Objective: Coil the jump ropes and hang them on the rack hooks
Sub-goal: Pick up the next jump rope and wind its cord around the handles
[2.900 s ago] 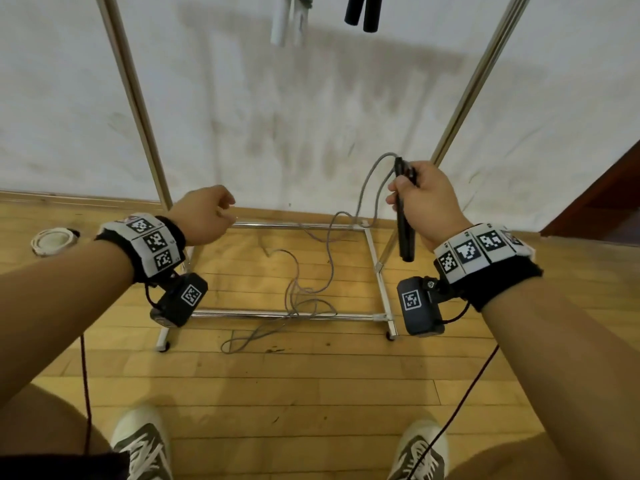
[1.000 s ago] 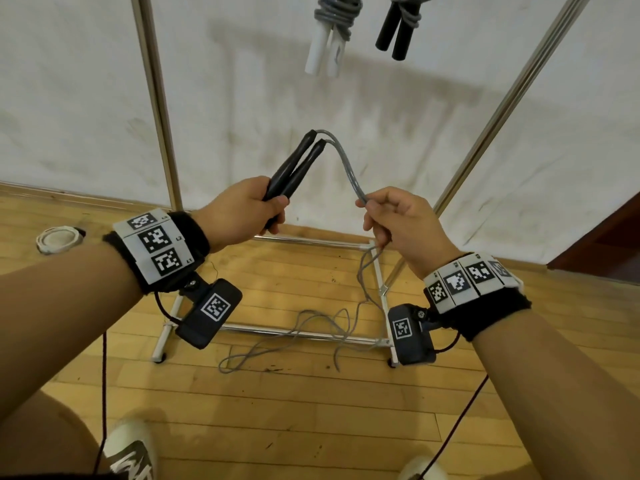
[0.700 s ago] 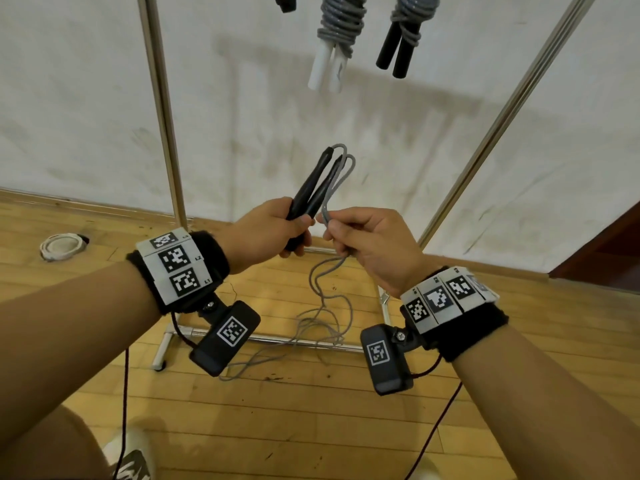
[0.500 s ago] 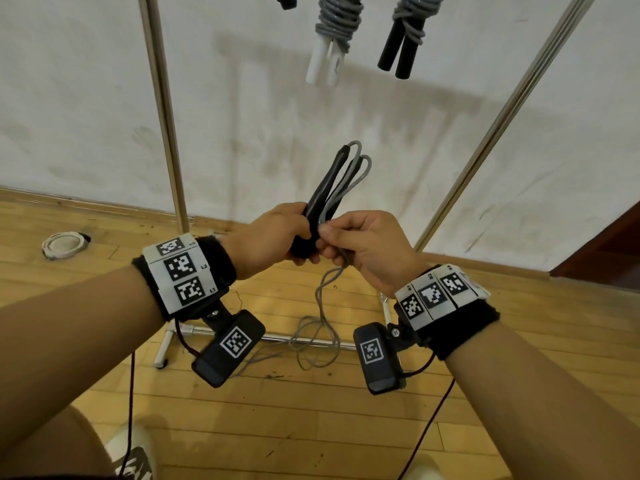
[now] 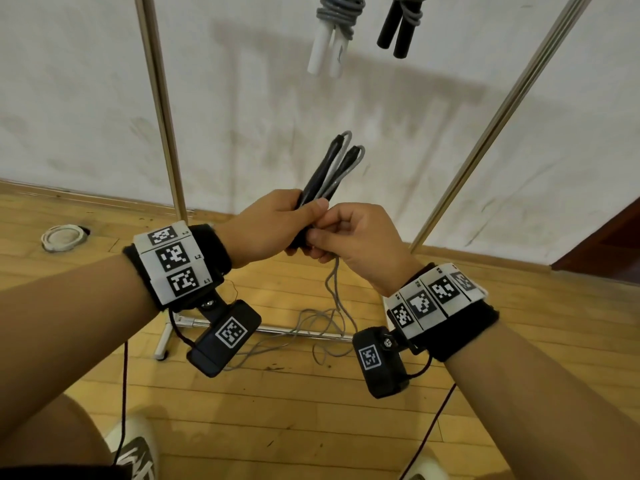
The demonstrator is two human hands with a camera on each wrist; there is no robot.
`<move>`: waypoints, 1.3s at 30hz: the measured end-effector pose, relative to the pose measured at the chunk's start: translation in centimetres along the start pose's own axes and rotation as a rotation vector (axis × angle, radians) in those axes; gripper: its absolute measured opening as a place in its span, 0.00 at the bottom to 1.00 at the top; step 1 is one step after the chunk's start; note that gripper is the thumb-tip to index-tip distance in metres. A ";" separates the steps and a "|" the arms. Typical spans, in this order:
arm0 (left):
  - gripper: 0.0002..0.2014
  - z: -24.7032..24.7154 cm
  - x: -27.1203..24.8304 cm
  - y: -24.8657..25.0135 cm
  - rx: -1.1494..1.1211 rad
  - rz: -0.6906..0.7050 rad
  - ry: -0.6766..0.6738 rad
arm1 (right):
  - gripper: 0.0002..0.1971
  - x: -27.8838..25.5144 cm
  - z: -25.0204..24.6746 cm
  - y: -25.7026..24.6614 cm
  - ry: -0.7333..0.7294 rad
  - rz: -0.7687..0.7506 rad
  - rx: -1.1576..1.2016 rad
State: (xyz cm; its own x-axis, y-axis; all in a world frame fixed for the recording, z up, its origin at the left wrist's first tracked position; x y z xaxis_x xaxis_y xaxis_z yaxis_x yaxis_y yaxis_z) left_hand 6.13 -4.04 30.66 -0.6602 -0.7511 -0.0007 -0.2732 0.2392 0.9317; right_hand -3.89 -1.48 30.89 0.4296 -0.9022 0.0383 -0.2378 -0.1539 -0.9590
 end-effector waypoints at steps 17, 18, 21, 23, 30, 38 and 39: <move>0.13 -2.7 -0.5 -1.0 0.129 -0.109 0.088 | 0.11 -2.5 -0.7 4.3 -0.182 0.120 -0.366; 0.13 -2.6 -0.5 -1.1 0.130 -0.118 0.072 | 0.08 -2.7 -1.2 4.6 -0.147 0.128 -0.328; 0.14 -1.4 -0.5 -0.8 0.123 -0.121 -0.024 | 0.09 -3.2 -2.8 5.8 -0.073 0.167 -0.302; 0.15 0.1 -0.5 -0.1 0.157 -0.109 -0.136 | 0.12 -3.5 -3.1 6.3 -0.083 0.180 -0.361; 0.14 4.8 -1.7 -0.4 0.193 -0.177 -0.527 | 0.09 -3.9 -1.3 8.7 -0.311 0.241 -0.454; 0.13 8.9 -3.3 -3.1 0.513 -0.286 -0.819 | 0.12 -3.2 -2.1 9.0 -0.410 0.360 -0.598; 0.14 9.2 -3.3 -3.7 0.567 -0.300 -0.827 | 0.16 -2.8 -2.0 8.7 -0.384 0.365 -0.566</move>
State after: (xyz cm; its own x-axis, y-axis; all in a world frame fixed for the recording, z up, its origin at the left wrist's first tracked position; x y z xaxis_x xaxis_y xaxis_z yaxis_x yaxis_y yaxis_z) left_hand 2.86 3.25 23.91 -0.7256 -0.2231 -0.6510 -0.6516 0.5268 0.5458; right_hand -8.95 -1.09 22.97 0.4857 -0.7483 -0.4518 -0.7870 -0.1495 -0.5985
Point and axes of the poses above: each hand's wrist, its own x-axis towards the middle knuckle, its own z-axis out of the palm, y = z × x, the point moved 10 cm from there along x, towards the middle knuckle, and after that the axes turned 15 degrees about -y, right-handed, at the moved point
